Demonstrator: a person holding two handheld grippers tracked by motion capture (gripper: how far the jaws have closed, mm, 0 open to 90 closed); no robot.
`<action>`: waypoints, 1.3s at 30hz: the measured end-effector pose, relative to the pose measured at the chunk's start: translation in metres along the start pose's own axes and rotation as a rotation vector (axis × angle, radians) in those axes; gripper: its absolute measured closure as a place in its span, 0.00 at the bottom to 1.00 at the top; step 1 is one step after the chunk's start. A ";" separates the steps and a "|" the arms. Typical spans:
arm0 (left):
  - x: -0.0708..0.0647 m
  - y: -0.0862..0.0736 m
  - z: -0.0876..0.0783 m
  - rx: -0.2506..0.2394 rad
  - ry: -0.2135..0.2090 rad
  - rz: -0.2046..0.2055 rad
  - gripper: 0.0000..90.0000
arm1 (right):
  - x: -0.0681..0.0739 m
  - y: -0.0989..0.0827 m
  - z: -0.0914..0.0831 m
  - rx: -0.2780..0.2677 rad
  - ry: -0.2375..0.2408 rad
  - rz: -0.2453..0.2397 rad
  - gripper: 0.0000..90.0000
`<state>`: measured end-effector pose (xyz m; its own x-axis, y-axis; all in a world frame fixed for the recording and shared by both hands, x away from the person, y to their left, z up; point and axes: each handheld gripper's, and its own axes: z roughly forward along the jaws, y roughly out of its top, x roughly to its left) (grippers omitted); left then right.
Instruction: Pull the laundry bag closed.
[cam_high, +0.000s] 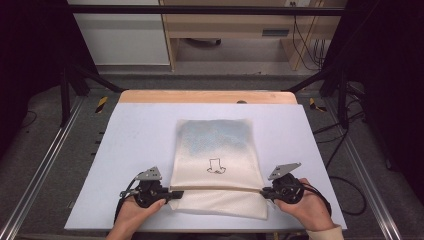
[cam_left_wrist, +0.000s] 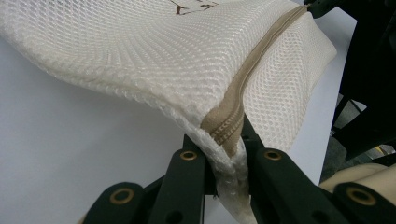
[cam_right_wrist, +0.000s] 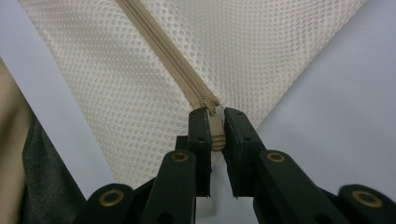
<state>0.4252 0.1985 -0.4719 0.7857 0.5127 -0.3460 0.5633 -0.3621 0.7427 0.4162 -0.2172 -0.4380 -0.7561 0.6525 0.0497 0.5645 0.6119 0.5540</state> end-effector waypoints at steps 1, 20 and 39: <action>0.000 0.000 0.000 0.001 -0.001 -0.001 0.94 | 0.000 0.000 -0.001 0.000 0.001 0.010 0.91; -0.004 0.001 0.000 0.003 0.042 -0.009 0.76 | 0.002 -0.001 0.001 0.016 -0.005 -0.006 0.87; -0.009 0.008 -0.041 -0.051 0.222 -0.031 0.30 | 0.011 0.030 0.000 -0.120 -0.078 0.081 0.11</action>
<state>0.4121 0.2225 -0.4392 0.6896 0.6837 -0.2386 0.5681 -0.3065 0.7638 0.4244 -0.1915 -0.4206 -0.6792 0.7331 0.0359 0.5754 0.5014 0.6461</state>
